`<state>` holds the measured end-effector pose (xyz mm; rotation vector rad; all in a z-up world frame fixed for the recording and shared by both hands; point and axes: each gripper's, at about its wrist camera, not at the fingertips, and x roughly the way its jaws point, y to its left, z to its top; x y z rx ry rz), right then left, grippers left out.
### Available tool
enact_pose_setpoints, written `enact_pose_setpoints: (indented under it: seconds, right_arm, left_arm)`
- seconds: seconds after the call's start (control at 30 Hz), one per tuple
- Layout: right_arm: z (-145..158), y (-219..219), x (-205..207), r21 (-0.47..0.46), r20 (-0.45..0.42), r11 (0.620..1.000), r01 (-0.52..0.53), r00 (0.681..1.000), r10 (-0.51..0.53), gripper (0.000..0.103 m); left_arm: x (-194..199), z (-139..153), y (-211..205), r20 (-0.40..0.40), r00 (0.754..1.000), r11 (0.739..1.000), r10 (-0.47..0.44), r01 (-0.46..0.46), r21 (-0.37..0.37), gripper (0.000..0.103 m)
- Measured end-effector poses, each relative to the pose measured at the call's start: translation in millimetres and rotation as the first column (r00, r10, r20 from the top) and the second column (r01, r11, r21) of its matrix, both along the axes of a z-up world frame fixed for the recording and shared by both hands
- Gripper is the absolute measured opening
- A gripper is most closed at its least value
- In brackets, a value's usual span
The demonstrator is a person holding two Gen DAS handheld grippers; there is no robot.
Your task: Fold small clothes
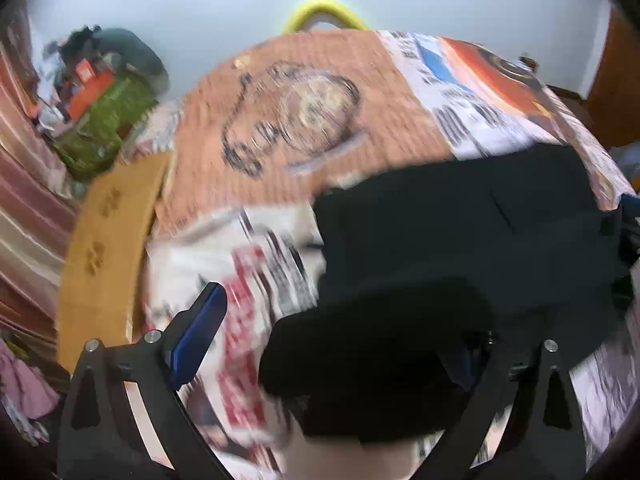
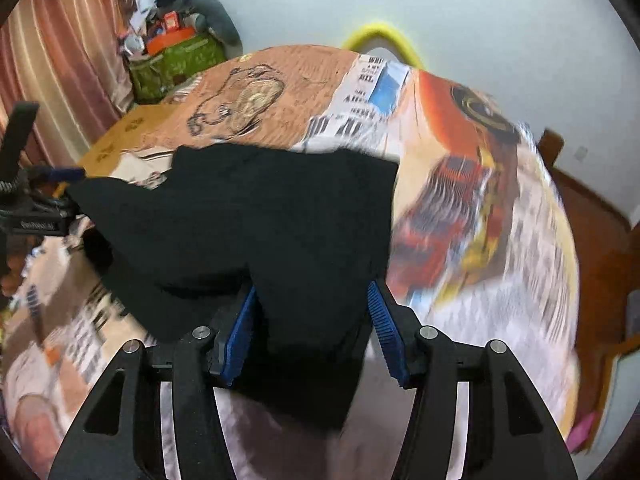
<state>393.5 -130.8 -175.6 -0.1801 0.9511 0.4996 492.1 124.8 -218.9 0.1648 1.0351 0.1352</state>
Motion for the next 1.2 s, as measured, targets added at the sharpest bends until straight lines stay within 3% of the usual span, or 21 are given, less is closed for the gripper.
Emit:
enact_pose_setpoints:
  seconds: [0.1, 0.27, 0.47, 0.63, 0.73, 0.97, 1.1, 1.2]
  right_arm:
    - [15.0, -1.8, 26.0, 0.011, 0.073, 0.996, 0.087, 0.994, -0.087, 0.052]
    - [34.2, -20.6, 28.6, 0.143, 0.113, 0.979, 0.145, 0.98, -0.161, 0.052]
    - [17.7, -18.7, 7.2, 0.126, 0.068, 0.988, 0.086, 0.993, -0.095, 0.052]
    - [-16.0, -6.5, 6.0, 0.076, -0.014, 0.996, 0.053, 0.999, -0.052, 0.052]
    - [-30.8, -2.2, 20.8, 0.062, -0.046, 0.995, 0.072, 0.997, -0.07, 0.052]
    - [-24.8, -18.0, 60.4, 0.062, 0.014, 0.974, 0.217, 0.976, -0.218, 0.051]
    - [-9.2, -36.5, 47.0, 0.13, 0.056, 0.954, 0.27, 0.959, -0.279, 0.051]
    - [-4.9, -43.4, 25.9, 0.175, 0.032, 0.955, 0.239, 0.968, -0.249, 0.052]
  left_arm:
    - [25.3, 13.6, 11.6, 0.039, 0.997, 0.997, 0.07, -0.069, -0.018, 0.096]
    - [21.4, 23.9, 40.1, 0.071, 0.986, 0.975, 0.151, -0.137, -0.174, 0.096]
    - [1.1, -15.2, 40.3, -0.038, 0.993, 0.982, 0.111, -0.115, -0.146, 0.096]
    - [-7.2, -57.6, 30.5, -0.132, 0.99, 0.986, 0.047, -0.067, -0.155, 0.096]
    - [-4.1, -73.0, 29.5, -0.13, 0.99, 0.985, 0.058, -0.077, -0.152, 0.1]
    - [0.4, -78.2, 56.1, -0.116, 0.983, 0.962, 0.145, -0.168, -0.217, 0.103]
    - [-7.1, -65.6, 60.8, -0.079, 0.981, 0.968, 0.175, -0.186, -0.167, 0.103]
    - [-21.5, -53.2, 60.5, -0.064, 0.988, 0.967, 0.142, -0.152, -0.206, 0.103]
